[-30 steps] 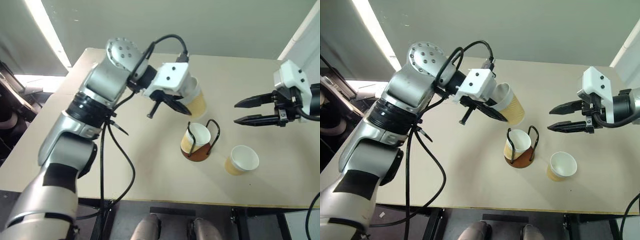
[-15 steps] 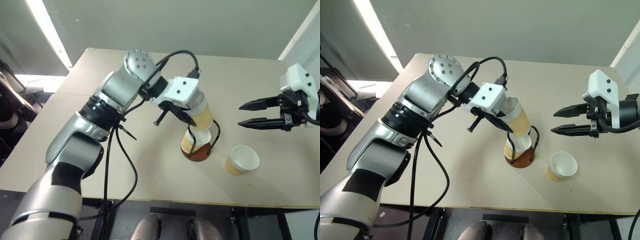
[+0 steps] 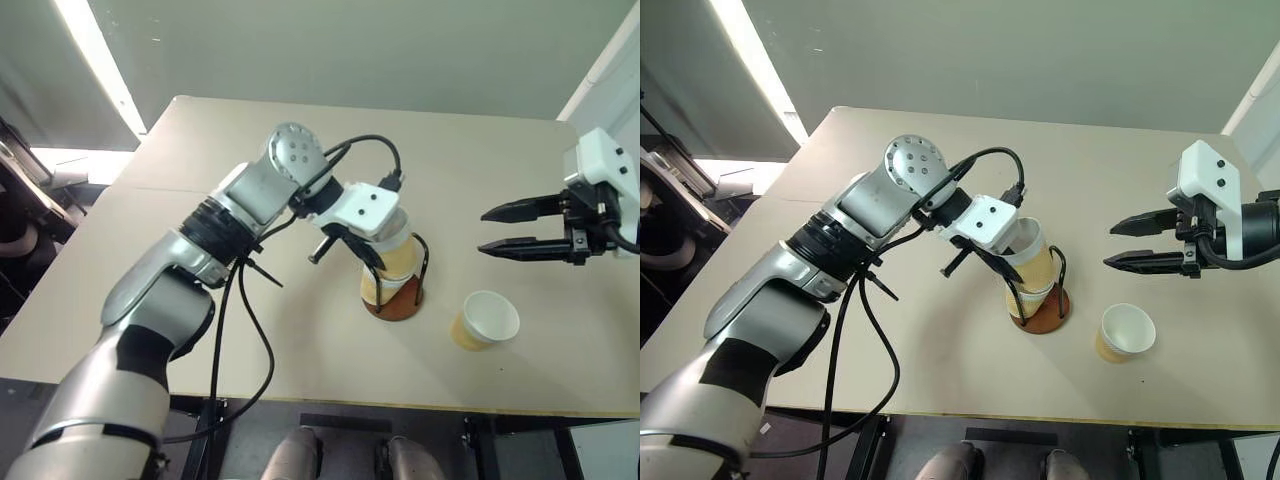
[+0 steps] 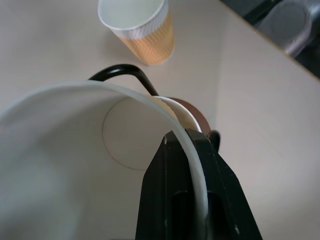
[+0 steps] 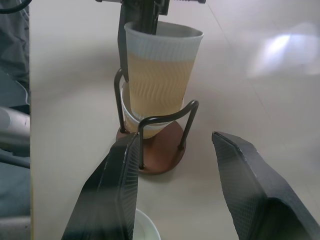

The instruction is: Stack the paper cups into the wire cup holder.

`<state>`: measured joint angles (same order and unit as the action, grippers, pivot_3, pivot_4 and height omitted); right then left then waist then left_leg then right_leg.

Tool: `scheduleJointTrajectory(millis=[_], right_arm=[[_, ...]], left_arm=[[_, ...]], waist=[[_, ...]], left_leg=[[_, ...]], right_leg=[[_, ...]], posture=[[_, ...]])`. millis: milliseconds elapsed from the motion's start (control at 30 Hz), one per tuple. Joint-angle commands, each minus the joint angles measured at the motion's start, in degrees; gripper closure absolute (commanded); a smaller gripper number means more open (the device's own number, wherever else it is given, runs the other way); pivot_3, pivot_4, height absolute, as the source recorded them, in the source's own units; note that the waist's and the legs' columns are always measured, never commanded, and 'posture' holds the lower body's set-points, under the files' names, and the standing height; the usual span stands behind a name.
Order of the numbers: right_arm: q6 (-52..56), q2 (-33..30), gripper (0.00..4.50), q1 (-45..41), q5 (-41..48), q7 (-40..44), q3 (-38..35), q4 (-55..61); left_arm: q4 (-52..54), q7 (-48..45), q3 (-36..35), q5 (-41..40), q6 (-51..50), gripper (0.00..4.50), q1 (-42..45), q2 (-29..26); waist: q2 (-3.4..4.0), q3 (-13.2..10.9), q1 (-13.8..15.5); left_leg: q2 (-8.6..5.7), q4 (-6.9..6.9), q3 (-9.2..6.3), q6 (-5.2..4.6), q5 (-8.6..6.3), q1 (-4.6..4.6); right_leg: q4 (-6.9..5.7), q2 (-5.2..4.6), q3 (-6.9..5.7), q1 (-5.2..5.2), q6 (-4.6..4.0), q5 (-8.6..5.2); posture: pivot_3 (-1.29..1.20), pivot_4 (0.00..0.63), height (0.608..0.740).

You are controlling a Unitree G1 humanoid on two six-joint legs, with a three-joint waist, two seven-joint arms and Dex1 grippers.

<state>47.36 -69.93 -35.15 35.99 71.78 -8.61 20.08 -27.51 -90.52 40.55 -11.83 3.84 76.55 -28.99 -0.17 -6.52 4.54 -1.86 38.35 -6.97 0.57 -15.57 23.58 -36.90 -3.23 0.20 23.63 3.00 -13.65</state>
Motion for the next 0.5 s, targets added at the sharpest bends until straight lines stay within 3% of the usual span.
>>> scheduleJointTrajectory(millis=[33,100,433,467,500], right_arm=[[-0.13,-1.62,2.16,-0.14,0.65,-0.48,-2.47,0.85],[-0.07,-1.9,2.16,0.07,0.71,-0.53,-2.59,0.87],[0.21,-2.83,2.16,0.41,1.09,-0.78,-2.6,0.78],[0.25,-2.85,2.16,0.4,1.11,-0.79,-2.59,0.78],[0.27,-2.87,2.16,0.39,1.13,-0.81,-2.59,0.78]], left_arm=[[-2.34,-1.98,0.04,1.75,3.79,4.29,3.07,1.65],[-4.2,-1.98,0.17,2.29,4.97,3.85,4.24,2.9],[-10.02,-1.98,0.3,2.69,9.13,0.34,8.44,6.91],[-10.35,-1.98,0.26,2.51,9.21,0.05,8.7,7.1],[-10.62,-1.98,0.26,2.37,9.32,0.05,8.88,7.22]], waist=[[0.0,0.0,0.04],[0.0,0.0,0.08],[0.0,0.0,0.35],[0.0,0.0,0.38],[0.0,0.0,0.39]], left_leg=[[0.0,0.0,0.0,0.0,0.0,0.0],[0.0,0.04,0.0,0.0,0.0,0.04],[0.0,0.27,0.04,-0.11,-0.06,0.23],[0.0,0.29,0.05,-0.11,-0.07,0.25],[0.0,0.33,0.05,-0.13,-0.08,0.27]], right_leg=[[0.0,0.0,0.0,0.0,0.0,0.0],[0.0,0.0,0.0,0.01,0.01,0.0],[0.0,0.0,0.0,0.09,0.1,0.06],[0.0,0.0,0.0,0.09,0.11,0.06],[0.0,0.0,0.0,0.09,0.13,0.07]], posture=[[0.0,0.15,0.74],[0.0,0.15,0.74],[0.0,0.15,0.74],[0.0,0.15,0.74],[0.0,0.15,0.74]])
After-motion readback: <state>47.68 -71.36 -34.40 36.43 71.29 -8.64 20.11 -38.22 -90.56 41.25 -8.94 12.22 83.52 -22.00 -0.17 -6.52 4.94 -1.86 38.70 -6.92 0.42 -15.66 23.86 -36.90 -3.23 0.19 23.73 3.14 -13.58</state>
